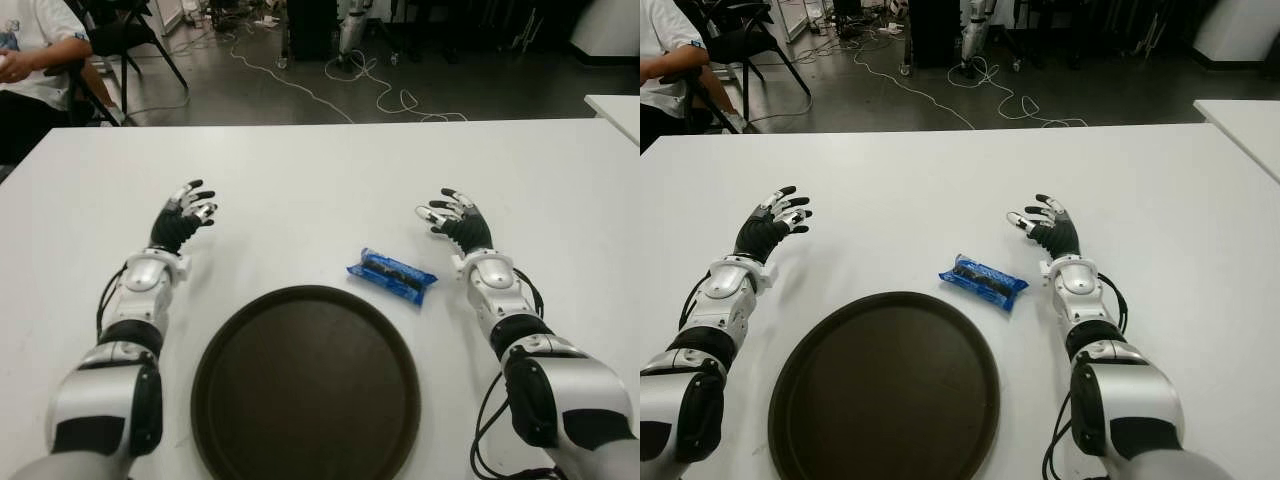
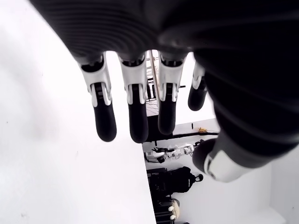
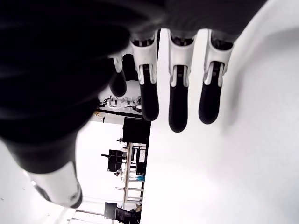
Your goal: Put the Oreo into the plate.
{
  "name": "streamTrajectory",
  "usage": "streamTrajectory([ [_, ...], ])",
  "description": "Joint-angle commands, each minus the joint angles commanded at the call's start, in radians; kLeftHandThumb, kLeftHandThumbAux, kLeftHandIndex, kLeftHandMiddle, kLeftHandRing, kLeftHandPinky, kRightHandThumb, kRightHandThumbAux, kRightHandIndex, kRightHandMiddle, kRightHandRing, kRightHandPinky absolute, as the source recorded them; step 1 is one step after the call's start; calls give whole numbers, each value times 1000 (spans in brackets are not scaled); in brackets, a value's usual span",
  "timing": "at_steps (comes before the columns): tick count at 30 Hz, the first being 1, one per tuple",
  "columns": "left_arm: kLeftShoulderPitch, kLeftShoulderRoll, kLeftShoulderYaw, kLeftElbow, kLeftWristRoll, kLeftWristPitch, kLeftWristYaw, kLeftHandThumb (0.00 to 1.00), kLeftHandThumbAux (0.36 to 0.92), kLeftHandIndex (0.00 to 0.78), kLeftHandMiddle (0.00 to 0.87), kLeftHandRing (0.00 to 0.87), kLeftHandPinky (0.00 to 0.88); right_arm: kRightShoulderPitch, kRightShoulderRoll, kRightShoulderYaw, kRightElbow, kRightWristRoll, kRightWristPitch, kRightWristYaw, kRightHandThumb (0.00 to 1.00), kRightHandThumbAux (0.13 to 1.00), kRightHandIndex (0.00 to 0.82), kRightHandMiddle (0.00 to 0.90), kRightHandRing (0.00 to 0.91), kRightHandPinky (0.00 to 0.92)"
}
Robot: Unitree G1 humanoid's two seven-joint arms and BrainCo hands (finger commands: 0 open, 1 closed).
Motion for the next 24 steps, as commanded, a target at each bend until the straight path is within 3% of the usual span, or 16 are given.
streamTrajectory([
  [13,3,-3,-7,-3,7,-9,5,196,667,111,209,231,281,-3,-17,20,-1,-27,-16,-31,92,725,185,281,310,344],
  [24,4,-5,-3,-2,2,-3,1,207,669,110,213,234,286,6,-52,97,-69,-122,-94,-140,108,736,173,260,277,298],
])
